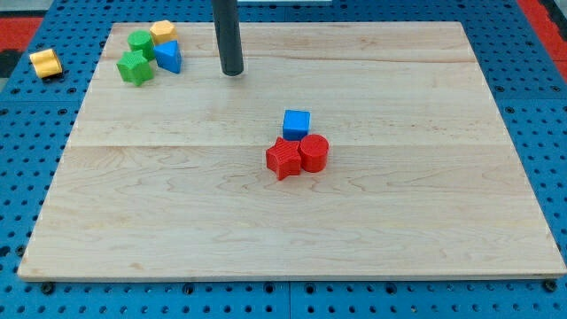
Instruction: Point at the red star
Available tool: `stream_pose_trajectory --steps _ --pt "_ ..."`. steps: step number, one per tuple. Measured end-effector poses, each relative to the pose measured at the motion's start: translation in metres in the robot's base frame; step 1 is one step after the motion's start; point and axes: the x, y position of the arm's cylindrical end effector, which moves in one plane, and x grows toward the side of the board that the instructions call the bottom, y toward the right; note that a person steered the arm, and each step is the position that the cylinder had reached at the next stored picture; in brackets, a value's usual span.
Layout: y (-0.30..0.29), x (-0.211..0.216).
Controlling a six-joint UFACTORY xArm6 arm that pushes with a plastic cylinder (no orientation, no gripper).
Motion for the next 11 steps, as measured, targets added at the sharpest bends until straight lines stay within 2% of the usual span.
stream_pose_trajectory --steps 8,9,11 --pt "-0.039 0.000" --pt "-0.039 0.012" --pt "-0.055 0.075"
